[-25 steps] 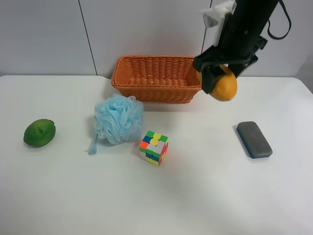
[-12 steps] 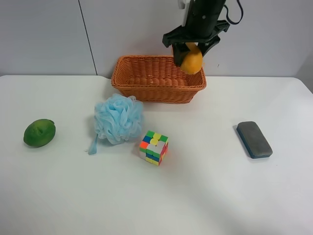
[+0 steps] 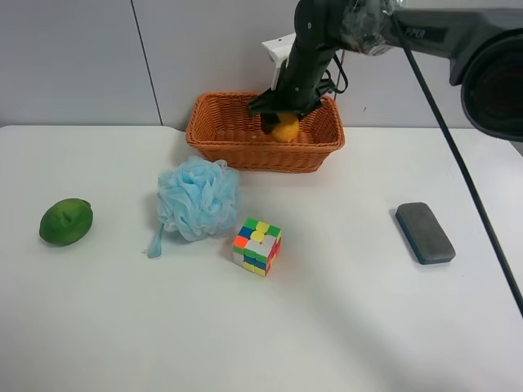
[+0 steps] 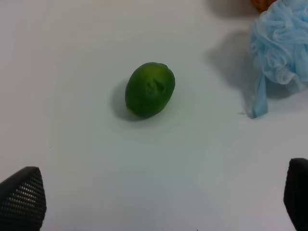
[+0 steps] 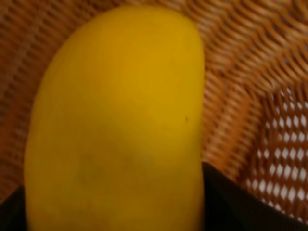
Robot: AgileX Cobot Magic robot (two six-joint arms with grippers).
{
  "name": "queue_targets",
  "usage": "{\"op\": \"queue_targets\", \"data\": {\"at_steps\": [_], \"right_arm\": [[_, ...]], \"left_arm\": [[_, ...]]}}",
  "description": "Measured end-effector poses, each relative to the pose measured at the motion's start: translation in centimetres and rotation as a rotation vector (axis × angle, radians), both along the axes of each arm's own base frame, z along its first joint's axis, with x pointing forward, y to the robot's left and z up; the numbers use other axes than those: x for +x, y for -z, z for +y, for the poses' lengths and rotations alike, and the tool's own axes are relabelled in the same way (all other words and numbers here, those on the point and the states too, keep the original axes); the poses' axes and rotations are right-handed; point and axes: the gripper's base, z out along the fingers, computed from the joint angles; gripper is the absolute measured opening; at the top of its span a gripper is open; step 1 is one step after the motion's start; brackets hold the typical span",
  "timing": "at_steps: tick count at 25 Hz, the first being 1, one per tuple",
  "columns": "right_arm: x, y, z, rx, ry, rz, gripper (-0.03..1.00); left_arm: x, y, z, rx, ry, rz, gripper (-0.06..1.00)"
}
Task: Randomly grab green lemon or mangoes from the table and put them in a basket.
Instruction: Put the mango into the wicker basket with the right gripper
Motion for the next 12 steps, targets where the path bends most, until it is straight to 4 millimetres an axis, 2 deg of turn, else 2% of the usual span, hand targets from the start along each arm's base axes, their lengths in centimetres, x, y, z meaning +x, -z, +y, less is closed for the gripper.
{"op": "queue_targets", "data": {"at_steps": [4, 12], "right_arm": [[0.59, 1.32, 0.28, 0.013, -0.001, -0.025, 0.63], [0.85, 1.13, 0.40, 0.028, -0.001, -0.059, 0.63]], "left_arm": [[0.00, 0.00, 0.00, 0.000, 0.000, 0.000, 0.99], [0.00, 0.00, 0.00, 0.000, 0.000, 0.000, 0.99]]}}
